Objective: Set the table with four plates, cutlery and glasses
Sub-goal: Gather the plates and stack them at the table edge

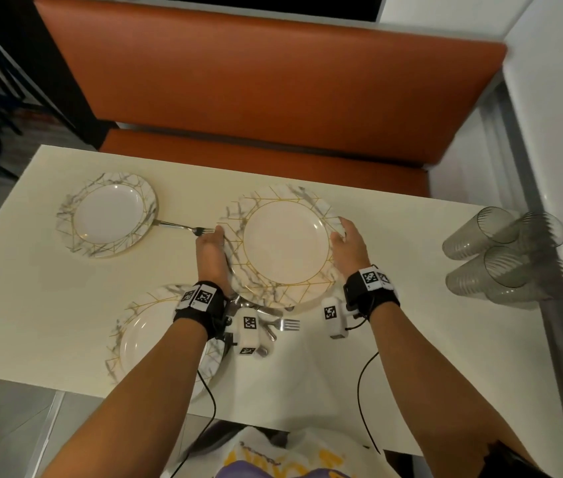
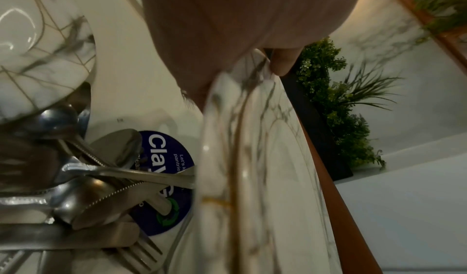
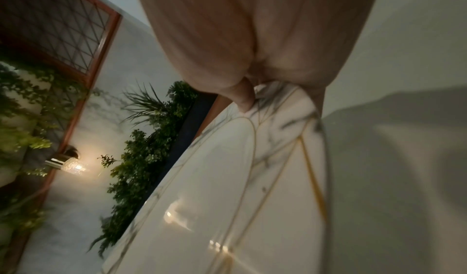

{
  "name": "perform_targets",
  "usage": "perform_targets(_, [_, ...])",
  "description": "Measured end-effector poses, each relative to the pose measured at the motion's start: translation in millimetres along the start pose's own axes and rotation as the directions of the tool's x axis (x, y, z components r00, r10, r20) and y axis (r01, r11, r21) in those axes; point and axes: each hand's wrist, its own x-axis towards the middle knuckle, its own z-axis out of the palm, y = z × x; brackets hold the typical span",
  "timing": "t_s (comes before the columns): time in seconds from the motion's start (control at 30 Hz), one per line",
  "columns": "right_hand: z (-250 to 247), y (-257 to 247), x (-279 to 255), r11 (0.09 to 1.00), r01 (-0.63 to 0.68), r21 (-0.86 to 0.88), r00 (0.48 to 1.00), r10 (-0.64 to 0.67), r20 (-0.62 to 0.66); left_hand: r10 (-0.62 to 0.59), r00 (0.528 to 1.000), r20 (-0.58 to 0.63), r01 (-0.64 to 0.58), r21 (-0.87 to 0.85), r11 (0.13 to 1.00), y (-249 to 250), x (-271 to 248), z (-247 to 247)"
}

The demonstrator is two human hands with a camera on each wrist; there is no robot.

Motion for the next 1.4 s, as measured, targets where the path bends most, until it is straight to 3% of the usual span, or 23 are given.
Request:
perform_targets(0.13, [21.2, -4.2, -6.9, 1.0, -0.009, -0.021, 0.998, 0.008, -0.065, 0.163, 0.985, -0.05, -0.161, 0.037, 0.986, 0.6, -22.5, -0.9])
perform_targets(0.3, [57.7, -23.6, -23.4, 1.0, 0.0, -0.028, 0.995, -0.003, -0.097, 0.279, 0.96, -0.02, -0.277, 0.072, 0.958, -7.6, -37.3, -24.5])
perform_targets(0.53, [119.4, -44.5, -59.4, 0.988, 0.134, -0.071, 0.989, -0.129, 0.074, 0.391, 0.899, -0.196, -0.354, 0.201, 0.913, 10.1, -7.4, -116.9])
perform_targets(0.63, [151.9, -49.8, -77.4, 0.994, 0.11, -0.016, 0.988, -0.108, 0.113, 0.421, 0.886, -0.193, -0.379, 0.22, 0.899, 27.9, 10.2, -166.4])
perform_targets(0.73, [189.0, -44.0, -96.6, 0.993, 0.06, -0.104, 0.996, -0.052, 0.078, 0.436, 0.881, -0.183, -0.378, 0.283, 0.882, 43.8, 25.6, -220.1])
perform_targets(0.83, [226.2, -26.4, -114.4, 0.928, 0.081, -0.363, 0.991, -0.037, 0.128, 0.457, 0.87, -0.183, -0.381, 0.337, 0.861, 52.8, 46.5, -273.5])
perform_targets(0.97, [253.8, -12.8, -128.9, 0.652, 0.157, -0.742, 0.986, -0.063, 0.153, 0.486, 0.862, -0.147, -0.409, 0.366, 0.836, 66.2, 50.3, -312.8])
perform_targets(1.13, [273.9, -19.7, -134.5, 0.518, 0.136, -0.844, 0.988, -0.008, 0.154, 0.536, 0.84, -0.09, -0.481, 0.335, 0.81, 86.1, 48.0, -333.8])
perform_targets(1.33, [284.8, -36.7, -126.9, 0.564, 0.117, -0.818, 0.988, 0.016, 0.152, 0.57, 0.82, -0.054, -0.515, 0.363, 0.776, 102.8, 59.4, -347.4])
perform_targets(1.4, [286.9, -44.2, -124.4, 0.626, 0.128, -0.77, 0.983, 0.022, 0.181, 0.572, 0.819, -0.054, -0.516, 0.369, 0.773, 110.9, 58.4, -349.7])
